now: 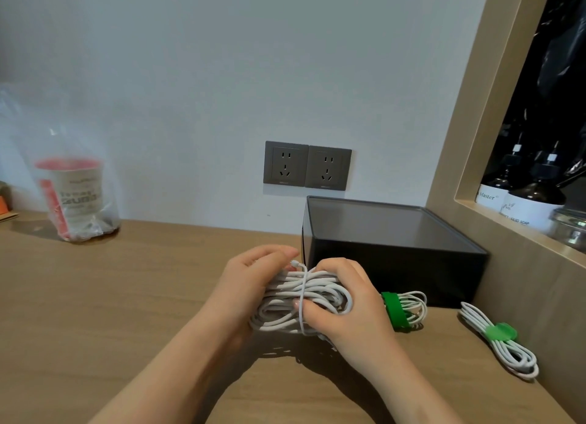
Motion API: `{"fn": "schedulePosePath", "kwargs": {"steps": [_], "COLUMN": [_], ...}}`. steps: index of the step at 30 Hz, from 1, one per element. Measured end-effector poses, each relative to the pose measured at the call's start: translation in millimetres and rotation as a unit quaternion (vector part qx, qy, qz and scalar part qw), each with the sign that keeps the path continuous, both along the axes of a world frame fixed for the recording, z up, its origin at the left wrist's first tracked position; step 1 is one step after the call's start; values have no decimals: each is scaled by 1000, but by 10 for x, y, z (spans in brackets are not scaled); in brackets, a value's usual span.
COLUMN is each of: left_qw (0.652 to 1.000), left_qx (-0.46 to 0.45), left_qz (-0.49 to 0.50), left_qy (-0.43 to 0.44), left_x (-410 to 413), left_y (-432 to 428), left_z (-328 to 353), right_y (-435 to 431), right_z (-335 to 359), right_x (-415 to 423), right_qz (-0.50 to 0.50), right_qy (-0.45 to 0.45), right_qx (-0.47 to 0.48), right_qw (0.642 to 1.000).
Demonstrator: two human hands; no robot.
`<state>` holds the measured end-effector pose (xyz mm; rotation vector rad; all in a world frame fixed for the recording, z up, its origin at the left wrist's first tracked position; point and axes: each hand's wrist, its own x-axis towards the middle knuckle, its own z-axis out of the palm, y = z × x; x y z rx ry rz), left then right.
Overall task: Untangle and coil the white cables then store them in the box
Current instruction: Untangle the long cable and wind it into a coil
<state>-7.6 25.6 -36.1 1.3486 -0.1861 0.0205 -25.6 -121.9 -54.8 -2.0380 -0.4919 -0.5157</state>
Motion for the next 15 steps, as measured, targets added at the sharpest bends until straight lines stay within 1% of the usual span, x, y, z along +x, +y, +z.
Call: {"fn": "schedulePosePath", "kwargs": {"steps": [3,8,10,12,15], "left_qw": [999,999,998,995,980], "left_qx": [32,34,61,99,175], "left_qz": [-10,18,10,-6,-60], "left_qy": [-6,9,6,-21,-76], "left_x": [-27,-35,-30,-15,-32], "left_y": [3,-33,-41,-22,34], "left_z": [12,-11,-22,-32,-22], "right_y": [5,-12,-19,-38,-76], "right_z": [-5,7,5,8,47], "right_x": [-1,-2,6,14,3], "right_qz": [-2,10,5,0,-2], "right_qy": [8,22,33,47,75], "right_qx": [1,16,29,47,77], "right_qw": [1000,1000,999,998,994]}}
